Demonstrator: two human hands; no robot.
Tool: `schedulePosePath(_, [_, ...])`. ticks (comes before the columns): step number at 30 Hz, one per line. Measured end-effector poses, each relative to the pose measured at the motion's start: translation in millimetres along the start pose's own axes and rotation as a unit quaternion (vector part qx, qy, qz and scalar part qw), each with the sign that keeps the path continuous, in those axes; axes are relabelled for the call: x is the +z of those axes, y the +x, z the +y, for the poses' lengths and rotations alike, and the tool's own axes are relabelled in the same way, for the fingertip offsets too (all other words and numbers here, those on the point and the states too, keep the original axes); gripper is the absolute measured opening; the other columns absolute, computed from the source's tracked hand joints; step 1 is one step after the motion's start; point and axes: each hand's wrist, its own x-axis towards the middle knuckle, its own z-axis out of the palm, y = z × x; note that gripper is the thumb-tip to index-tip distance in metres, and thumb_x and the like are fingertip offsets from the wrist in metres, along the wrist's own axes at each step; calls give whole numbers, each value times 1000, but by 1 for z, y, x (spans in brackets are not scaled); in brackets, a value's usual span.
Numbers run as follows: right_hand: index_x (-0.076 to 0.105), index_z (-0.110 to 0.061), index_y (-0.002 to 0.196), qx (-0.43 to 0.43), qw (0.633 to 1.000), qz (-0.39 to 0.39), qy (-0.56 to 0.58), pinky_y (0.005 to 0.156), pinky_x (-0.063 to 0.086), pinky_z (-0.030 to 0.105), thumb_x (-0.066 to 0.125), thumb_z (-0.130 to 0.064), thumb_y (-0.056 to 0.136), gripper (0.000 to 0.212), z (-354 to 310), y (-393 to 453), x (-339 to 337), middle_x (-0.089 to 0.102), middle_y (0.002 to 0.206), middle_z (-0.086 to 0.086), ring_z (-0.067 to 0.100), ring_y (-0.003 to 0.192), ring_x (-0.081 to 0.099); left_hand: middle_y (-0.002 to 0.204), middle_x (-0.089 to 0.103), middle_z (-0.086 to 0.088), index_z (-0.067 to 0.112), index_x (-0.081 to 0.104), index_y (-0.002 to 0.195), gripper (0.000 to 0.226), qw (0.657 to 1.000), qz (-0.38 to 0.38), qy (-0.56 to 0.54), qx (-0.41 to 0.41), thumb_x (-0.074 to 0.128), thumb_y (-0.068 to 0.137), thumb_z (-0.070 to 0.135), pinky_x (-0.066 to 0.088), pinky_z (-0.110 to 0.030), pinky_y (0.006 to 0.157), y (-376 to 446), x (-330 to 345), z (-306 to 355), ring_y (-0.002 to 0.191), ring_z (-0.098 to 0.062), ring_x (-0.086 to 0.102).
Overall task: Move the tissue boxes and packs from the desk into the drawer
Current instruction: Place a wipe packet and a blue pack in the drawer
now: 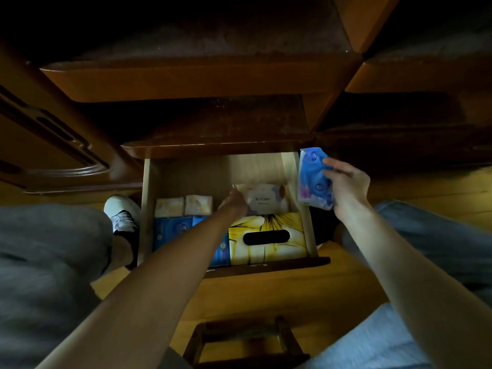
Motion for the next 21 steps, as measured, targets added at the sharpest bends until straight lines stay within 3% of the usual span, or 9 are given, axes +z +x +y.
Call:
schedulePosePath(3, [81, -27, 90, -12, 999, -14, -45, 83, 63, 42, 70, -3, 89, 27, -2, -1, 8, 72, 116, -2, 21, 106, 72, 163, 14, -26, -9, -7, 154, 113, 998, 31, 53, -22, 76, 89, 33, 28, -43, 118, -7, -1, 1, 149, -39, 21])
schedulePosePath(6, [75, -25, 84, -61, 992, -65, -84, 75, 62, 28, 66, 2, 89, 29, -6, -13, 24, 71, 102, -5, 17, 102, 70, 161, 18, -18, 2, -18, 156, 123, 993, 87, 74, 21, 80, 85, 29, 35, -42, 113, -13, -5, -3, 147, -34, 25])
schedulePosePath(8, [73, -26, 85, -94, 982, -110, -119, 62, 56, 15, 64, 3, 90, 30, -6, -26, 38, 69, 97, -9, 7, 94, 67, 157, 30, -15, 8, 7, 160, 99, 992, 98, 32, 78, 73, 91, 32, 37, -42, 110, -14, -9, -7, 143, -33, 34])
schedulePosePath(11, [72, -21, 88, -139, 947, -212, -197, 76, 55, 16, 63, 8, 90, 30, -2, -47, 61, 72, 95, -7, 1, 92, 66, 131, 63, -12, 10, 56, 139, 57, 958, -10, -264, 110, 57, 98, 49, 49, -44, 99, -24, -23, -10, 125, -34, 59])
schedulePosePath(13, [73, -22, 89, -189, 888, -306, -287, 83, 53, 18, 62, 8, 90, 32, 2, -65, 76, 73, 95, -8, -1, 91, 66, 114, 73, -13, 10, 67, 125, 65, 890, -93, -442, 65, 63, 87, 63, 56, -46, 92, -32, -38, -13, 106, -32, 70])
schedulePosePath(16, [71, -33, 87, -264, 795, -384, -389, 86, 52, 24, 61, 1, 91, 36, 16, -89, 94, 71, 93, -15, -2, 94, 65, 86, 71, -13, 10, 72, 96, 33, 878, -50, -475, 34, 80, 81, 39, 58, -37, 63, -34, -53, -28, 65, -23, 71])
schedulePosePath(18, [70, -33, 92, -335, 769, -355, -413, 91, 50, 33, 63, -10, 91, 24, 24, -100, 103, 70, 101, -11, 7, 99, 63, 77, 65, -9, 9, 67, 87, 13, 884, 32, -467, 4, 79, 85, 16, 55, -30, 46, -34, -58, -42, 53, -18, 66])
schedulePosePath(20, [68, -27, 107, -423, 775, -224, -413, 98, 45, 40, 69, -23, 89, 18, 29, -102, 108, 69, 114, -2, 20, 109, 60, 82, 66, -9, 3, 67, 100, 13, 850, 62, -523, -5, 73, 89, 8, 54, -28, 42, -32, -65, -59, 60, -18, 68])
schedulePosePath(21, [65, -22, 118, -422, 796, -166, -401, 101, 43, 42, 72, -30, 88, 32, 31, -99, 110, 66, 123, 2, 24, 116, 58, 84, 67, -9, 2, 65, 107, 18, 824, 61, -563, -4, 71, 91, 7, 54, -27, 44, -32, -69, -66, 65, -19, 68])
